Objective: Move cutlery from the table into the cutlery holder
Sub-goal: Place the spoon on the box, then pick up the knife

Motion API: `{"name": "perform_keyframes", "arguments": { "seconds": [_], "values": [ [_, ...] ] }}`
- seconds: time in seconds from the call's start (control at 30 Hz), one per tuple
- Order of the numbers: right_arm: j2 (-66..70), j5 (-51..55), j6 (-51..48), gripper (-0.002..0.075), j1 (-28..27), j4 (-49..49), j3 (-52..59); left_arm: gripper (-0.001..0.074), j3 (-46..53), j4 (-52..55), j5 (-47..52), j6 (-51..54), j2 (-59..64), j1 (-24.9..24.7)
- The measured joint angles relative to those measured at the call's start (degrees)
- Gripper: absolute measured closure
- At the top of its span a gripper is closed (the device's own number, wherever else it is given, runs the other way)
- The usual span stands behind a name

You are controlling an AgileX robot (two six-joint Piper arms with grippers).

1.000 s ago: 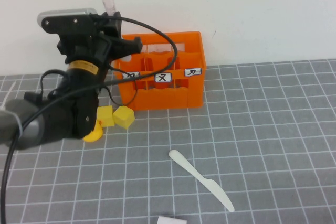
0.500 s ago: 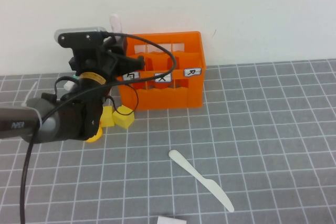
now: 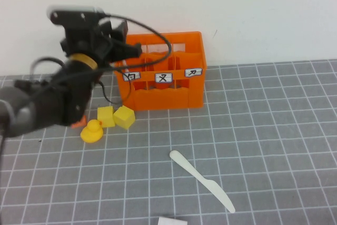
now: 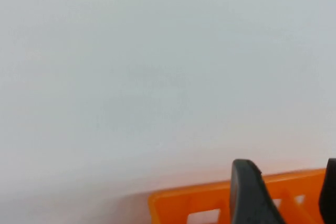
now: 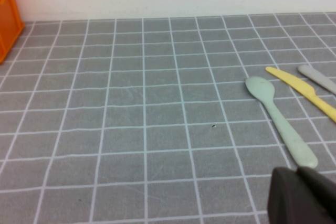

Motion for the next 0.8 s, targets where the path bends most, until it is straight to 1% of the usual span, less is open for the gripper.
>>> {"name": "perform_keyframes", "arguments": {
  "seconds": [0.07,0.17,0.23,0.27,0.33,0.4,0.5,0.67,0.8],
  "values": [
    [0.0,0.0,0.0,0.0729,0.0,0.0,0.0,0.046,0.0,1.25,5.64,0.0,-4.2,0.0],
    [0.0,0.0,0.0,0.0729,0.0,0.0,0.0,0.0475,0.0,5.28,18.41,-2.21,-10.13,-0.12],
    [0.0,0.0,0.0,0.0729,0.0,0.0,0.0,0.0519,0.0,8.62,28.58,-4.49,-14.3,-0.8],
    [0.0,0.0,0.0,0.0729,0.0,0.0,0.0,0.0566,0.0,9.55,33.22,-5.25,-16.12,-1.42],
    [0.0,0.0,0.0,0.0729,0.0,0.0,0.0,0.0648,0.95,10.64,38.75,-5.9,-19.36,-2.7],
    [0.0,0.0,0.0,0.0729,0.0,0.0,0.0,0.0695,3.33,11.72,40.08,-5.68,-22.35,-4.31],
    [0.0,0.0,0.0,0.0729,0.0,0.0,0.0,0.0724,9.18,14.34,38.34,-4.79,-27.91,-7.37],
    [0.0,0.0,0.0,0.0729,0.0,0.0,0.0,0.0732,19.12,15.76,36.99,-5.09,-39.13,-12.52],
    [0.0,0.0,0.0,0.0729,0.0,0.0,0.0,0.0734,24.06,15.76,38.62,-6.97,-47.02,-14.46]
  ]
}}
